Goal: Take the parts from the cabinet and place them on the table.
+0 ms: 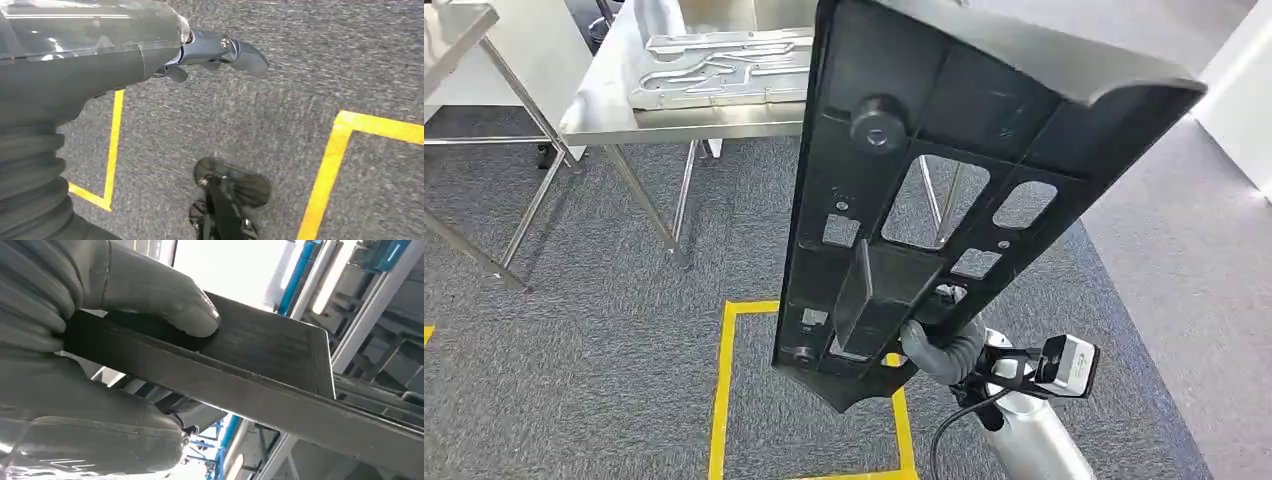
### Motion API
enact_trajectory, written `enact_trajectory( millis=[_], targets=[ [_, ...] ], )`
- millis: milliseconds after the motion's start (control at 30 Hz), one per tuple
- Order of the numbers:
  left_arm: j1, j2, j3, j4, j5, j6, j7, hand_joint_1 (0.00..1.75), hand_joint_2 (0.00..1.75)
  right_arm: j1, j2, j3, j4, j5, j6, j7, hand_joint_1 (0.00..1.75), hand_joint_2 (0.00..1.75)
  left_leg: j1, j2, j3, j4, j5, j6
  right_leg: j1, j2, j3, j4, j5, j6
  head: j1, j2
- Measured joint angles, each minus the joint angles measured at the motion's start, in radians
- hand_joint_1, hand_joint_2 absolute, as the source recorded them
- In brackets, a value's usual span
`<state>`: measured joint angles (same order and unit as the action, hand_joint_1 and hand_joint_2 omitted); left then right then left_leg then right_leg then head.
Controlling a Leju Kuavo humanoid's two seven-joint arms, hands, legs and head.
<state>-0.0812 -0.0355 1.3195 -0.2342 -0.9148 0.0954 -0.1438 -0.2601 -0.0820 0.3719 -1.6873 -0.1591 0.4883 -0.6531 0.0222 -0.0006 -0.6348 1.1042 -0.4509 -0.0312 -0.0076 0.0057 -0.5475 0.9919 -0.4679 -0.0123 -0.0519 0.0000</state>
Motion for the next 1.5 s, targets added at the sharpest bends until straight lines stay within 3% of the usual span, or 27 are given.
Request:
enact_trajectory(
  millis=[33,67,100,233,267,333,367,400,433,533,567,667,733,800,867,900,933,967,1033,1100,1200,1267,1367,1400,1433,1467,1500],
  targets=[
    [0.000,0.000,0.000,0.000,0.000,0.001,0.000,0.00,1.75,-0.004,0.000,0.000,0.002,-0.003,0.003,0.000,1.75,1.75,0.001,0.000,0.030,-0.073,0.022,0.003,0.001,0.000,0.002,0.005,-0.008,0.006,0.000,0.000],
    [-0.001,0.000,0.001,0.000,0.000,0.001,0.000,0.00,1.75,-0.009,0.000,0.000,0.005,-0.006,0.006,0.000,1.75,1.75,-0.005,-0.001,0.038,-0.083,0.002,0.011,0.008,0.001,-0.001,0.012,-0.014,0.013,0.000,0.000],
    [-0.002,0.000,0.002,0.000,0.001,0.002,0.000,0.00,1.75,-0.012,0.000,0.001,0.006,-0.007,0.009,0.000,1.75,1.75,-0.007,-0.002,0.036,-0.080,0.003,0.028,0.006,0.004,-0.003,0.011,-0.014,0.019,0.000,0.000],
    [0.000,-0.001,0.006,0.000,0.001,0.002,0.000,0.00,1.75,-0.017,0.000,0.001,0.011,-0.010,0.013,-0.001,1.75,1.75,-0.005,-0.004,0.049,-0.093,0.001,0.054,-0.001,0.001,0.004,0.021,-0.029,0.043,0.000,0.000],
    [-0.001,-0.001,0.007,0.000,0.001,0.002,0.000,0.00,1.75,-0.021,0.000,0.001,0.011,-0.011,0.014,-0.001,1.75,1.75,-0.005,-0.003,0.054,-0.095,-0.003,0.060,0.001,0.000,-0.022,0.071,-0.053,0.047,0.000,0.000],
    [-0.001,-0.001,0.009,0.000,0.001,0.002,0.000,0.00,1.75,-0.022,0.000,0.001,0.014,-0.014,0.014,-0.001,1.75,1.75,-0.006,-0.002,0.060,-0.095,-0.011,0.066,-0.001,0.000,-0.123,0.243,-0.119,0.053,0.000,0.000],
    [-0.001,-0.001,0.010,0.000,0.001,0.002,0.000,0.00,1.75,-0.021,-0.001,0.001,0.016,-0.016,0.014,-0.001,1.75,1.75,-0.008,-0.002,0.063,-0.094,-0.015,0.068,-0.002,0.000,-0.164,0.303,-0.132,0.053,0.000,0.000],
    [0.000,-0.001,0.011,0.000,0.001,0.002,0.000,0.00,1.75,-0.020,-0.002,0.001,0.019,-0.017,0.015,-0.001,1.75,1.75,-0.009,-0.003,0.069,-0.094,-0.020,0.068,-0.003,0.000,-0.192,0.331,-0.121,0.053,0.000,0.000],
    [0.001,-0.001,0.013,0.000,0.001,0.002,0.000,0.00,1.75,-0.020,-0.002,0.001,0.021,-0.019,0.015,-0.002,1.75,1.75,-0.010,-0.004,0.077,-0.094,-0.025,0.067,-0.003,0.000,-0.192,0.308,-0.087,0.051,0.000,0.000],
    [0.001,-0.001,0.014,0.000,0.000,-0.001,-0.002,0.00,1.75,-0.020,-0.003,0.000,0.019,-0.022,0.015,-0.002,1.75,1.75,-0.012,-0.006,0.111,-0.095,-0.049,0.061,0.003,-0.001,-0.092,0.055,0.073,0.029,0.000,0.000],
    [0.000,-0.003,0.014,0.000,0.000,-0.002,-0.003,0.00,1.75,-0.020,-0.005,-0.001,0.020,-0.024,0.015,-0.002,1.75,1.75,-0.017,-0.005,0.115,-0.096,-0.056,0.055,0.010,-0.005,-0.077,0.032,0.051,0.023,0.000,0.000],
    [-0.001,-0.002,0.014,0.000,0.000,-0.004,-0.003,0.00,1.75,-0.019,-0.008,-0.004,0.019,-0.027,0.015,-0.002,1.75,1.75,-0.012,-0.005,0.120,-0.106,-0.067,0.038,0.015,0.000,-0.073,0.021,0.038,0.013,0.000,0.000],
    [-0.004,0.000,0.014,0.000,-0.003,-0.005,-0.006,0.00,1.75,-0.016,-0.009,-0.005,0.016,-0.029,0.014,-0.002,1.75,1.75,-0.012,-0.002,0.134,-0.102,-0.077,0.028,0.001,0.003,-0.047,-0.003,0.038,0.007,0.000,0.000],
    [-0.005,0.000,0.014,0.000,-0.004,-0.005,-0.008,0.00,1.75,-0.017,-0.010,-0.006,0.014,-0.033,0.014,-0.003,1.75,1.75,-0.011,-0.003,0.080,0.006,-0.116,0.022,0.002,-0.001,-0.024,-0.009,0.024,-0.005,0.000,0.000],
    [-0.002,0.003,0.014,0.000,-0.007,-0.005,-0.008,0.00,1.75,-0.011,-0.011,-0.006,0.014,-0.033,0.014,-0.003,1.75,1.75,-0.010,-0.003,-0.028,0.175,-0.171,0.015,0.003,-0.001,-0.006,-0.009,0.006,-0.007,0.000,0.000],
    [0.002,0.003,0.014,0.000,-0.007,-0.005,-0.008,0.00,1.75,-0.007,-0.011,-0.006,0.014,-0.033,0.013,-0.003,1.75,1.75,-0.010,-0.003,-0.068,0.220,-0.167,0.013,0.003,0.000,0.004,-0.008,-0.004,-0.007,0.000,0.000],
    [0.005,0.003,0.014,0.000,-0.007,-0.005,-0.008,0.00,1.75,-0.004,-0.011,-0.006,0.014,-0.033,0.011,-0.003,1.75,1.75,-0.009,-0.002,-0.081,0.207,-0.130,0.012,0.003,0.002,0.018,-0.008,-0.013,-0.006,0.000,0.000],
    [0.006,0.003,0.014,0.000,-0.007,-0.005,-0.007,0.00,1.75,-0.003,-0.012,-0.007,0.014,-0.033,0.011,-0.003,1.75,1.75,-0.009,-0.002,-0.068,0.147,-0.074,0.012,0.002,0.004,0.034,-0.007,-0.025,-0.004,0.000,0.000],
    [0.006,0.005,0.014,0.000,-0.009,-0.004,-0.008,0.00,1.75,-0.003,-0.012,-0.007,0.013,-0.032,0.011,-0.003,1.75,1.75,-0.009,-0.002,-0.007,-0.038,0.055,0.017,0.001,0.004,0.069,-0.007,-0.053,0.003,0.000,0.000],
    [0.005,0.005,0.014,0.000,-0.009,-0.004,-0.007,0.00,1.75,-0.003,-0.013,-0.007,0.014,-0.030,0.011,-0.003,1.75,1.75,-0.017,-0.003,0.012,-0.078,0.032,0.030,0.006,0.008,0.069,-0.003,-0.066,0.016,0.000,0.000],
    [0.006,0.006,0.014,0.000,-0.009,-0.005,-0.007,0.00,1.75,-0.002,-0.014,-0.011,0.012,-0.029,0.010,-0.003,1.75,1.75,-0.018,-0.005,0.016,-0.081,0.016,0.055,0.006,0.008,0.074,-0.001,-0.062,0.033,0.000,0.000],
    [0.004,0.006,0.014,0.000,-0.009,-0.005,-0.009,0.00,1.75,-0.003,-0.014,-0.013,0.011,-0.028,0.009,-0.003,1.75,1.75,-0.011,-0.007,0.041,-0.093,0.009,0.066,0.003,0.004,0.041,0.069,-0.059,0.041,0.000,0.000],
    [0.004,0.006,0.014,0.000,-0.008,-0.004,-0.009,0.00,1.75,-0.001,-0.014,-0.016,0.012,-0.028,0.002,-0.003,1.75,1.75,-0.012,-0.006,0.062,-0.095,-0.012,0.074,0.000,0.000,-0.109,0.280,-0.144,0.052,0.000,0.000],
    [0.005,0.006,0.014,0.000,-0.007,-0.003,-0.009,0.00,1.75,0.003,-0.014,-0.017,0.013,-0.028,-0.002,-0.003,1.75,1.75,-0.012,-0.007,0.072,-0.095,-0.020,0.074,0.000,0.000,-0.147,0.318,-0.163,0.050,0.000,0.000],
    [0.006,0.006,0.015,0.000,-0.006,-0.001,-0.009,0.00,1.75,0.006,-0.014,-0.018,0.014,-0.028,-0.003,-0.003,1.75,1.75,-0.013,-0.007,0.084,-0.094,-0.029,0.074,0.000,0.000,-0.166,0.317,-0.154,0.050,0.000,0.000],
    [0.007,0.006,0.015,0.000,-0.003,0.002,-0.009,0.00,1.75,0.008,-0.014,-0.019,0.014,-0.027,-0.004,-0.003,1.75,1.75,-0.013,-0.008,0.100,-0.095,-0.039,0.073,0.001,0.000,-0.164,0.275,-0.121,0.047,0.000,0.000],
    [0.006,0.006,0.015,0.000,-0.003,0.003,-0.009,0.00,1.75,0.010,-0.014,-0.019,0.014,-0.024,-0.004,-0.003,1.75,1.75,-0.014,-0.009,0.117,-0.095,-0.051,0.071,0.002,0.000,-0.145,0.195,-0.064,0.040,0.000,0.000]
  ],
)
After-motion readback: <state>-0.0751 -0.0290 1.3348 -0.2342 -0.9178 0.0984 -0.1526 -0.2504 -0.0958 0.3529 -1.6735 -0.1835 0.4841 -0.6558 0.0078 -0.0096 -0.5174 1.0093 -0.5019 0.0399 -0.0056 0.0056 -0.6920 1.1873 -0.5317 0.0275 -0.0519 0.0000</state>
